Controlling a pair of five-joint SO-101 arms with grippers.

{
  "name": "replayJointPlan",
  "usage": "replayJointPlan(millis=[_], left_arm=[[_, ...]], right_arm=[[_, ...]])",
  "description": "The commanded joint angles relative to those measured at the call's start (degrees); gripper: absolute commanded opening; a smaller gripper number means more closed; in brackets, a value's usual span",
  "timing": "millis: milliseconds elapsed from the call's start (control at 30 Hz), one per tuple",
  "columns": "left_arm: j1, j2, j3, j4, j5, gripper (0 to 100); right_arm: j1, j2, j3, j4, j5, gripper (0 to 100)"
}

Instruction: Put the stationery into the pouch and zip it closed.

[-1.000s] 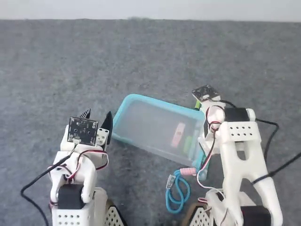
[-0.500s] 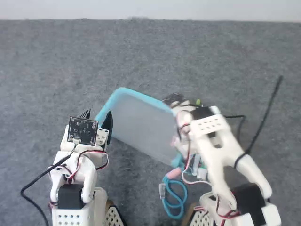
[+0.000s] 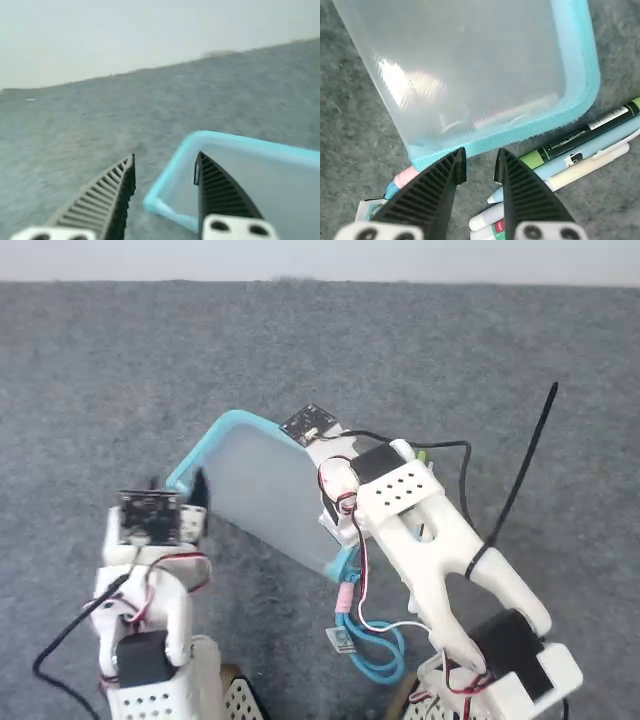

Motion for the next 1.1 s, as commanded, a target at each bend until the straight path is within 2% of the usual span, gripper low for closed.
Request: replayJointPlan(millis=[0,100,233,400,567,833,1067], left_arm=[[-6.15,-0.35,-1.36,-1.58,-0.97,19],[-8.97,-0.35,-0.04,0.79,-3.34,19],[-9.67,-0.35,5.05,-0.7,-4.57,19],[-9.41,-0.35,6.9,-1.93,-4.48,19],[-9.41,-0.62,8.66,-2.29,-4.31,19],[-9.32,-0.62,10.42,-2.81,-3.25,19],[-9.32,-0.62,12.44,-5.54,-2.73,19]], right_arm=[[0.66,-4.18,0.79,-0.13,3.52,10.2],[1.98,-9.8,9.93,-3.65,6.59,10.2],[-0.92,-17.01,18.73,-6.46,4.75,10.2],[-4.7,-14.02,17.49,-6.73,2.11,10.2],[-4.79,-1.63,11.16,-10.24,1.67,10.2],[-4.7,14.55,-7.82,-11.12,-2.99,10.2],[-2.95,24.4,-25.85,-5.93,-7.91,10.2]])
